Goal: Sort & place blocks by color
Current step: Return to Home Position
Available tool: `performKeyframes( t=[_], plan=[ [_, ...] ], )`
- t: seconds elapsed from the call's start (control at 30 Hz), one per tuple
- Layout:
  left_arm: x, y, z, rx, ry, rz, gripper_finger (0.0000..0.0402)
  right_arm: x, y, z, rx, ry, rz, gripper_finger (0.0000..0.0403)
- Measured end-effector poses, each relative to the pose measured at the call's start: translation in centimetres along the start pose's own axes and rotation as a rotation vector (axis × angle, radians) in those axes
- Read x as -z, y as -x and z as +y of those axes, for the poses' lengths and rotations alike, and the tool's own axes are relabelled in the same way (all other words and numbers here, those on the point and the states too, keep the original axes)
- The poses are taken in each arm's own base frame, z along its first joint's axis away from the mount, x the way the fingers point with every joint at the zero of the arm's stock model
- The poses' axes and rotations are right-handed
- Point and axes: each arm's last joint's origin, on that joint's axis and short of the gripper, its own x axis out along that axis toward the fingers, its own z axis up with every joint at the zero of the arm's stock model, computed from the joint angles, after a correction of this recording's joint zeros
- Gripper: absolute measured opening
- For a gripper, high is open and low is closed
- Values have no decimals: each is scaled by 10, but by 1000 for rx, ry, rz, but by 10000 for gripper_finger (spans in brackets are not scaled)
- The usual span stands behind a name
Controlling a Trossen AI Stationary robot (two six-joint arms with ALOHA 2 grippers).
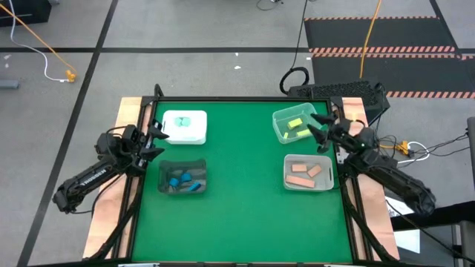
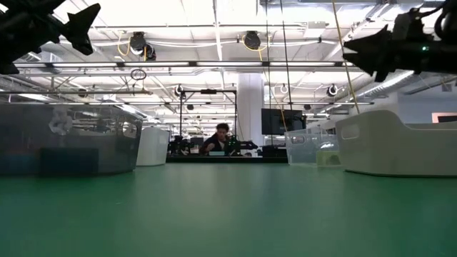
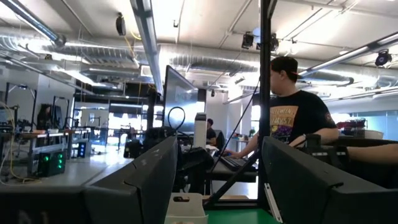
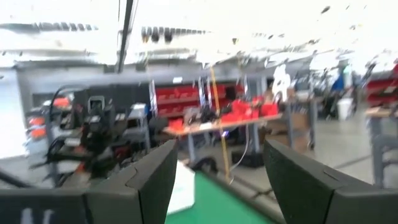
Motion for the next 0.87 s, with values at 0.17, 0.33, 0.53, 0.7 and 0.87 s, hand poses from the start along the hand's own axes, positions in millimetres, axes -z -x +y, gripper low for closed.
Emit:
performKeyframes(
  t=[0.17,0.33,0.53,0.7,0.87],
  plan=[
    [0,0,0,0,0,0,237,-10,8,-2,48,50,-99,228],
    [0,0,0,-1,1,0,237,-15,11,-6,98,85,-145,228],
    [0,0,0,-2,3,2,237,-15,11,-7,107,87,-139,228],
    [0,0,0,-1,2,1,237,-14,10,-7,108,85,-134,228],
    [0,0,0,-1,2,1,237,-14,10,-7,108,85,-134,228]
  ],
)
